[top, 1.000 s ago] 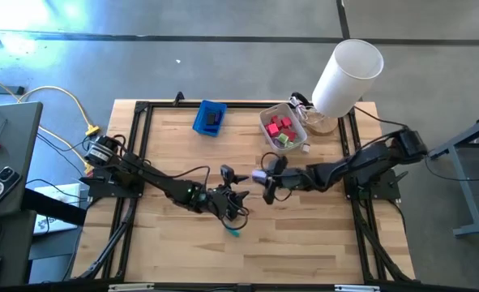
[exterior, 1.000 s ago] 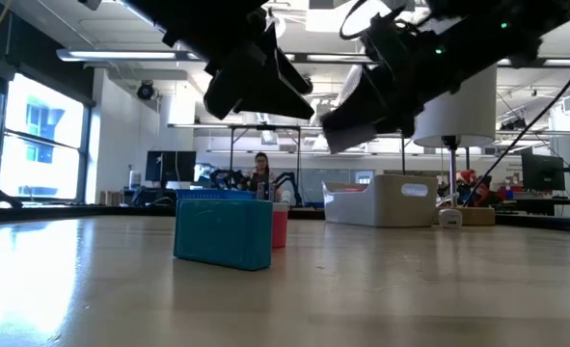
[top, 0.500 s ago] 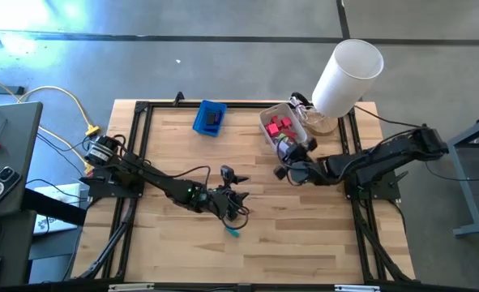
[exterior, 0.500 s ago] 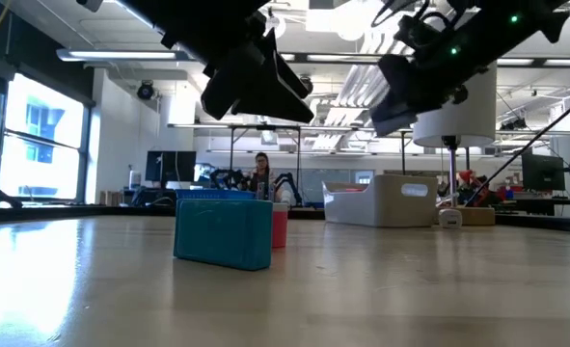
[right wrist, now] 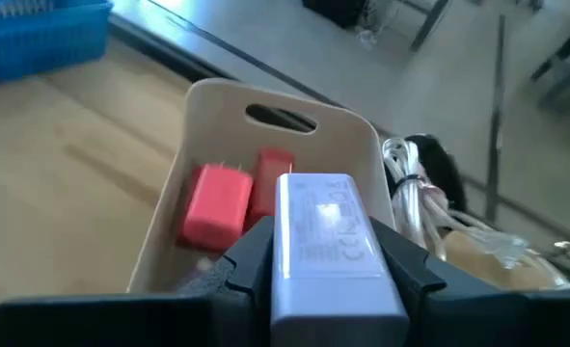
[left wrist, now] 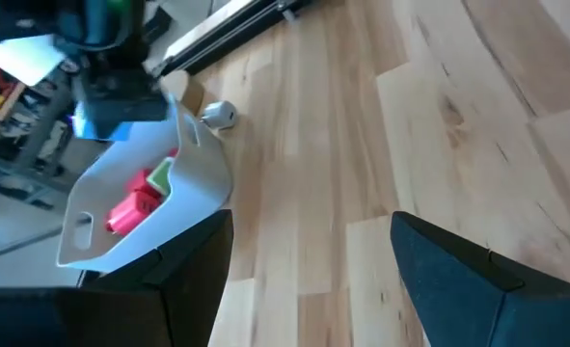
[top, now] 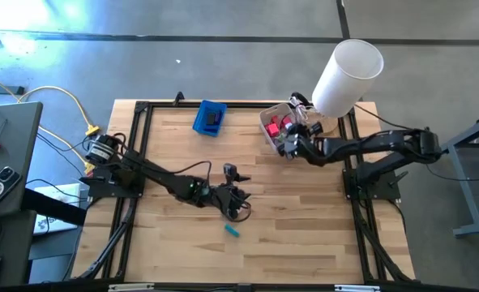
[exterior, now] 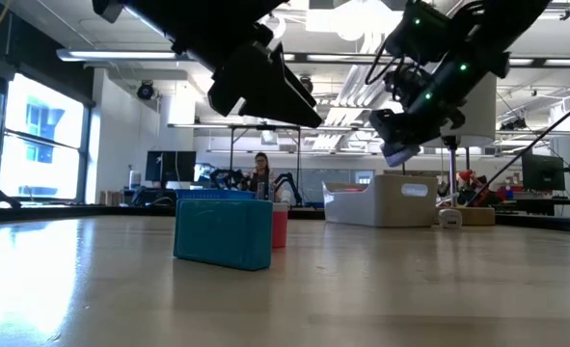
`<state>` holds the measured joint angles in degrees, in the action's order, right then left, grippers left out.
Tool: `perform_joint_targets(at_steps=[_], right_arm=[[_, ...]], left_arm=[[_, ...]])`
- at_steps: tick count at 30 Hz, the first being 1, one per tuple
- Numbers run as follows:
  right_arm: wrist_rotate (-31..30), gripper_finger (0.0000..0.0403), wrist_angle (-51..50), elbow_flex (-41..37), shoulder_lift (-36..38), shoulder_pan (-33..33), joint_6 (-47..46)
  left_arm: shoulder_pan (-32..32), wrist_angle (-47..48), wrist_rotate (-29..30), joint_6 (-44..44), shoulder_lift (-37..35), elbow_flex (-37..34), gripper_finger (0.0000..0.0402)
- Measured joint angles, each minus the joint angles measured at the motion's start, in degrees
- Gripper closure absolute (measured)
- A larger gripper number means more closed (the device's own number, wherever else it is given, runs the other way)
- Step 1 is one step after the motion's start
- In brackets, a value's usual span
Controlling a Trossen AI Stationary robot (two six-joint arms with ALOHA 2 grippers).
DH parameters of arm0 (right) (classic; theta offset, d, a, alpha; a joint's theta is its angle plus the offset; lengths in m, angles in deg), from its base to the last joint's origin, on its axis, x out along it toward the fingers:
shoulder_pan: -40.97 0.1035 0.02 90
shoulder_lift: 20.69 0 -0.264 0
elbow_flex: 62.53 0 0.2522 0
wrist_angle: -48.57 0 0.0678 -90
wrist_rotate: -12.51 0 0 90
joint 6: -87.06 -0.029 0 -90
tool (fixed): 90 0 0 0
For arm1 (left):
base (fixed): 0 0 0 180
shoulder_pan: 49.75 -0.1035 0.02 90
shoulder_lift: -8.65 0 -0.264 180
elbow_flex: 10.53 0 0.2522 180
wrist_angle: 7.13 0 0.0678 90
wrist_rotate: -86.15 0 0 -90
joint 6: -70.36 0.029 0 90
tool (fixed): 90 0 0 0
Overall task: Pick & Place Office items
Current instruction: Put the light purple charger adapter into the white bin
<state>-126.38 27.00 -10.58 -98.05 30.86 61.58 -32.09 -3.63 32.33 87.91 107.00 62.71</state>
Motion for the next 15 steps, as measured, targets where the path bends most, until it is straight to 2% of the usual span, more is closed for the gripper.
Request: perform_joint_targets(at_steps=[4,9,15], right_arm=[[4.1,0.0296,2.0,0.0,0.0,-4.2,0.6],[7.0,0.0296,3.4,0.0,-4.0,-7.6,1.7],[7.9,0.0296,12.0,0.0,-8.1,-9.7,6.9]], left_arm=[[-0.4,0.0,-1.9,-0.1,0.0,0.0,0.0129],[-0.4,0.0,-2.2,-1.1,0.0,0.0,0.0129],[-0.4,0.0,-2.2,-2.7,0.0,0.0,0.0129]])
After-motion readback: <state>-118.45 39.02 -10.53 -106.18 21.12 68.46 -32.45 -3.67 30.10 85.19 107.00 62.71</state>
